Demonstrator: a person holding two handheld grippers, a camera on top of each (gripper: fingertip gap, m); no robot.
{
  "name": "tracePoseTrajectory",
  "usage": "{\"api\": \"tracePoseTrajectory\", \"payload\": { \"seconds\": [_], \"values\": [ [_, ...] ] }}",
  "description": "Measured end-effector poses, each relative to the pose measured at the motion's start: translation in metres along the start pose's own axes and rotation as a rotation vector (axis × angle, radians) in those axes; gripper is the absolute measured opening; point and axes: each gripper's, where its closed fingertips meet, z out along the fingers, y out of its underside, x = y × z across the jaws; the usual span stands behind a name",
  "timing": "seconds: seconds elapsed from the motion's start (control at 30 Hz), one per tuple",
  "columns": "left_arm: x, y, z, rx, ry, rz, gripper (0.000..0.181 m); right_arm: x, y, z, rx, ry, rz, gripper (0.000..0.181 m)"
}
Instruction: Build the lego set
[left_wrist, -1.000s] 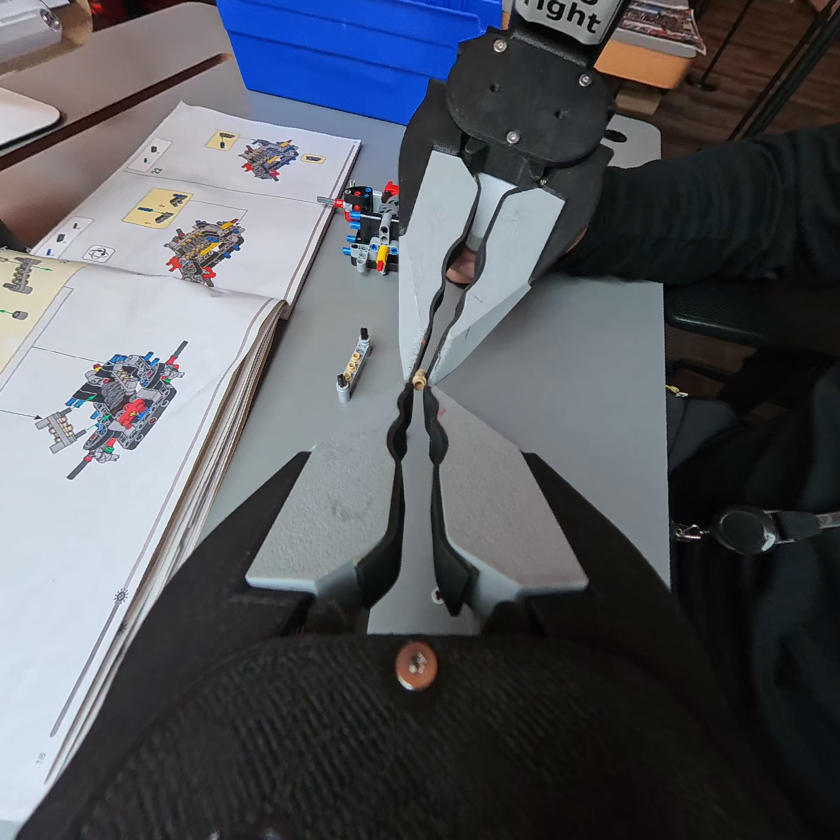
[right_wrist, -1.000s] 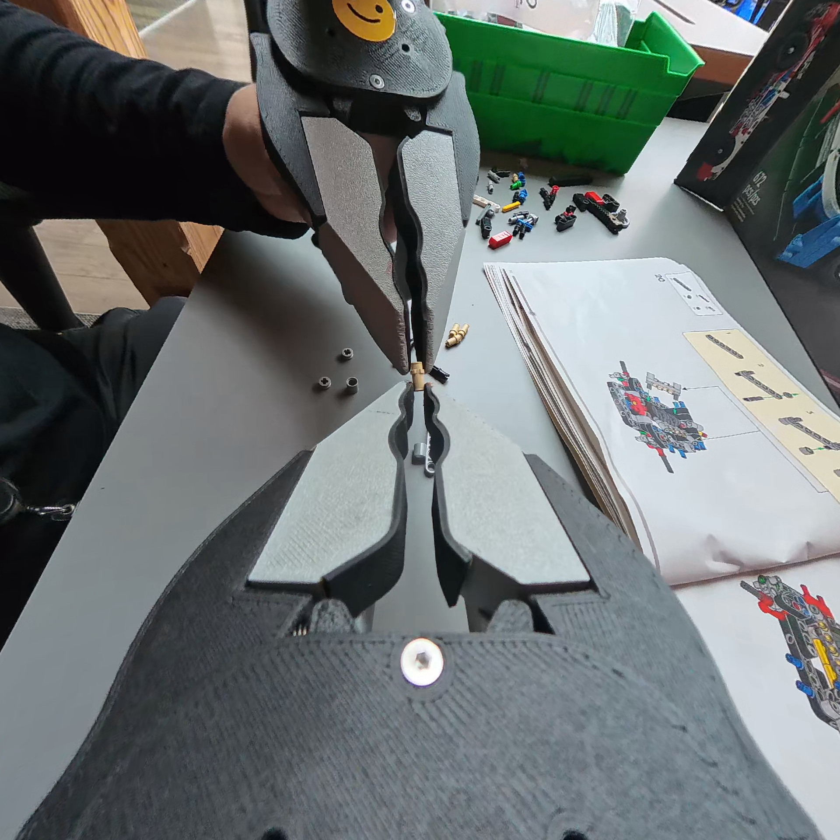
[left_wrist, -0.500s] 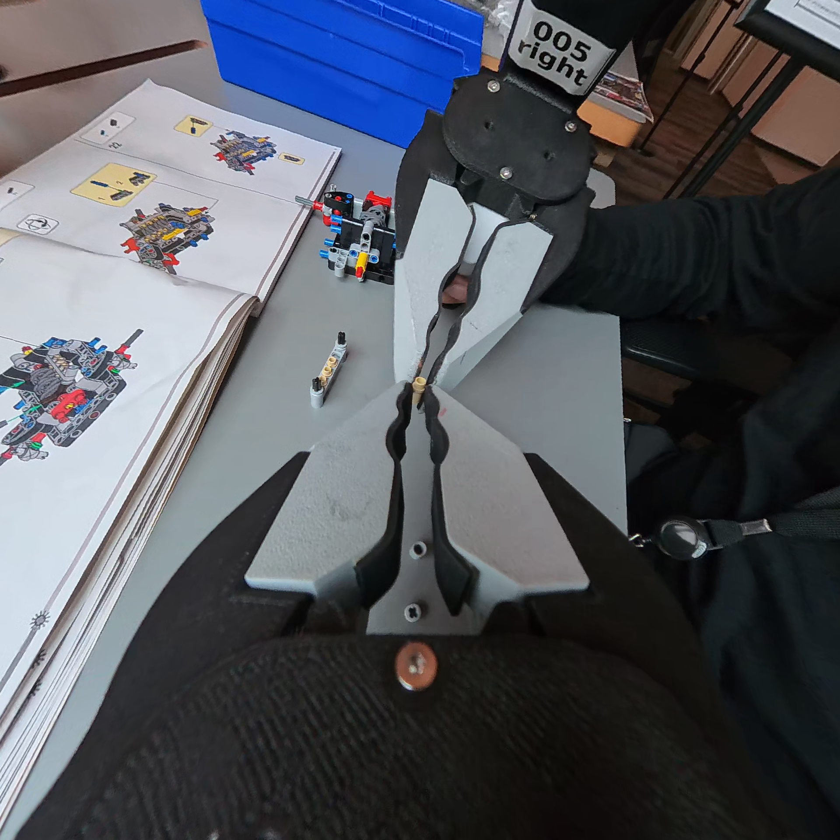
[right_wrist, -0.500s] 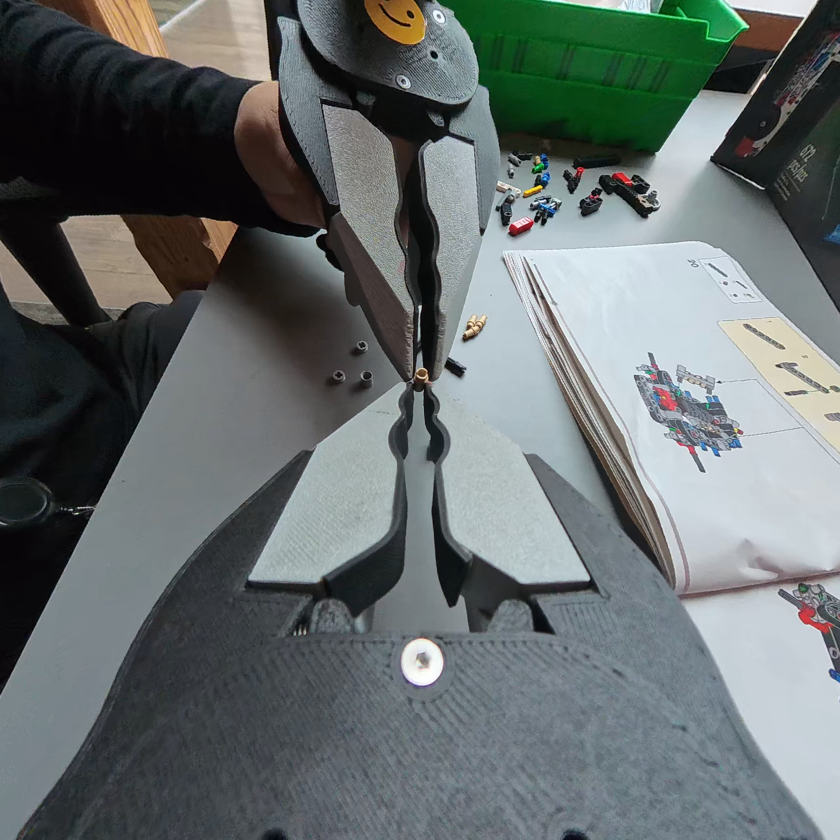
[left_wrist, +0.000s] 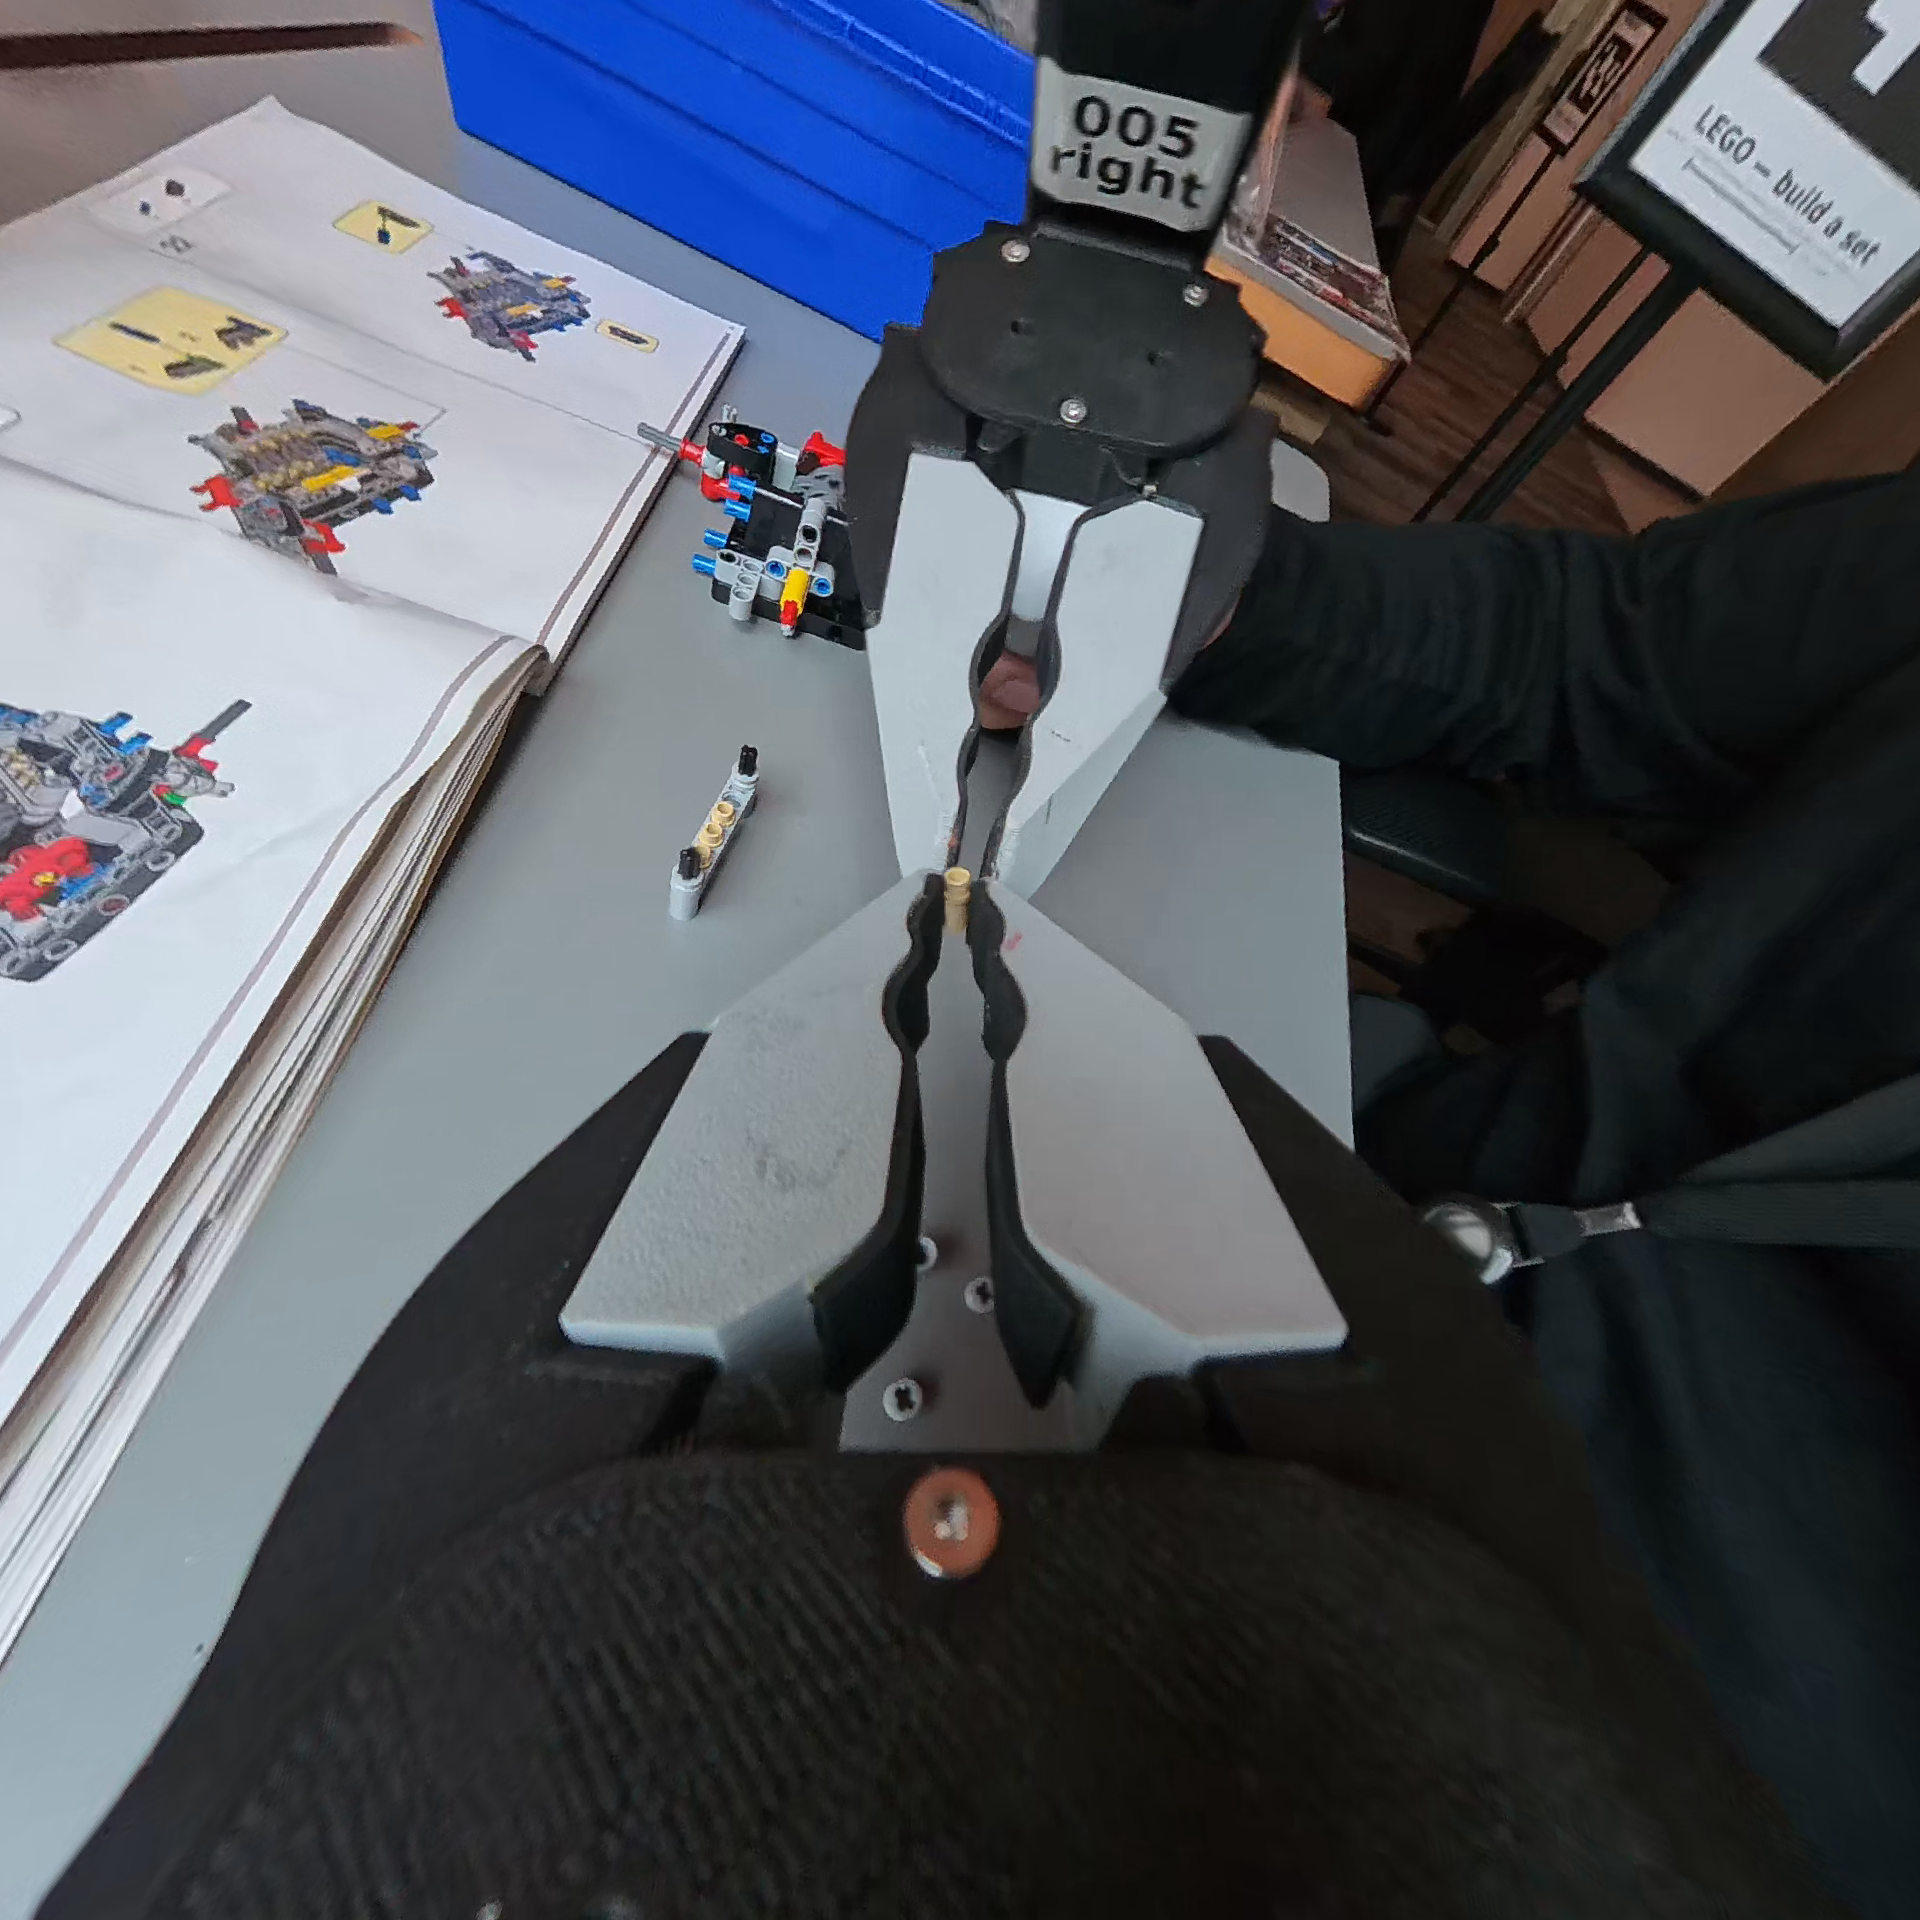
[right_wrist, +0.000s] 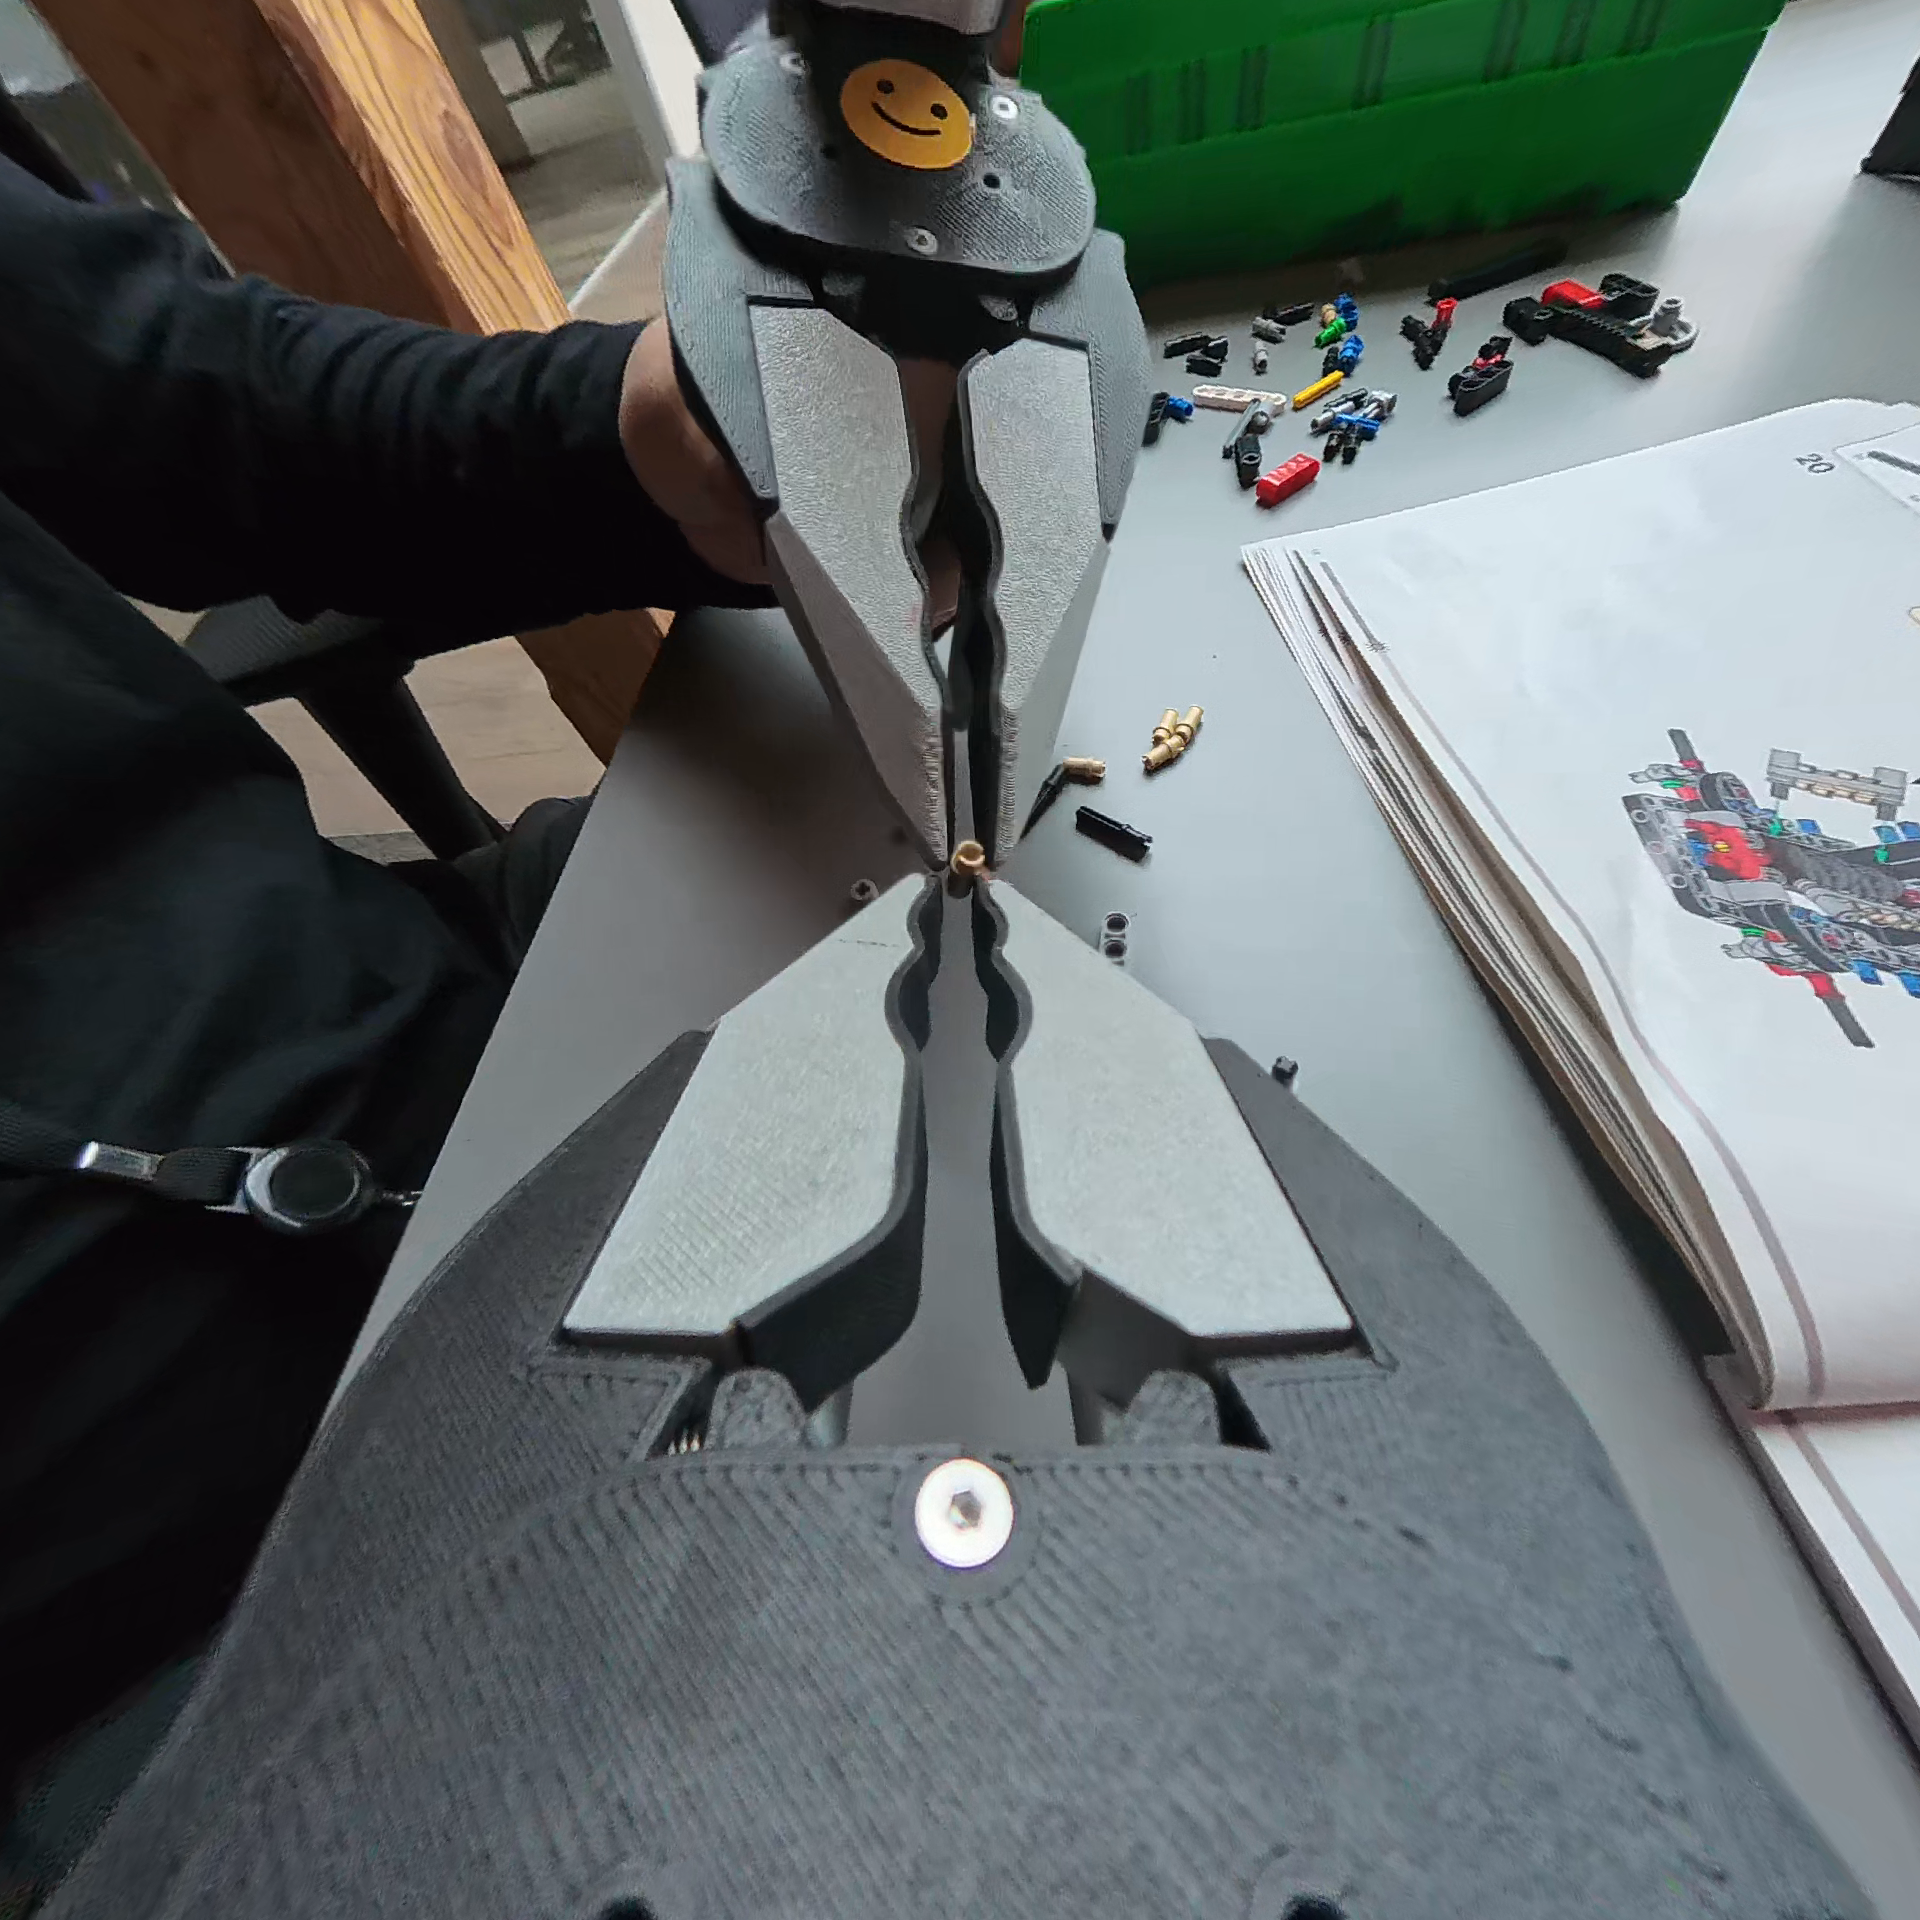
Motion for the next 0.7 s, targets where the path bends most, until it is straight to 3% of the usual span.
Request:
{"api": "tracePoseTrajectory", "payload": {
  "seconds": [0.2,0.33,0.47,0.7],
  "values": [
    [-0.010,-0.001,-0.008,0.050,0.074,-0.262,0.002,0.011,-0.002,-0.002,-0.020,0.151,-0.144,0.017],
    [-0.010,-0.002,-0.012,0.083,0.169,-0.407,0.002,0.017,-0.006,-0.007,-0.068,0.346,-0.414,0.028],
    [-0.008,-0.002,-0.009,0.089,0.186,-0.444,0.002,0.008,-0.013,-0.005,-0.102,0.481,-0.692,0.021],
    [0.003,-0.009,-0.005,0.102,0.224,-0.451,0.002,0.006,-0.019,-0.006,-0.094,0.529,-0.743,0.012]
  ]
}}
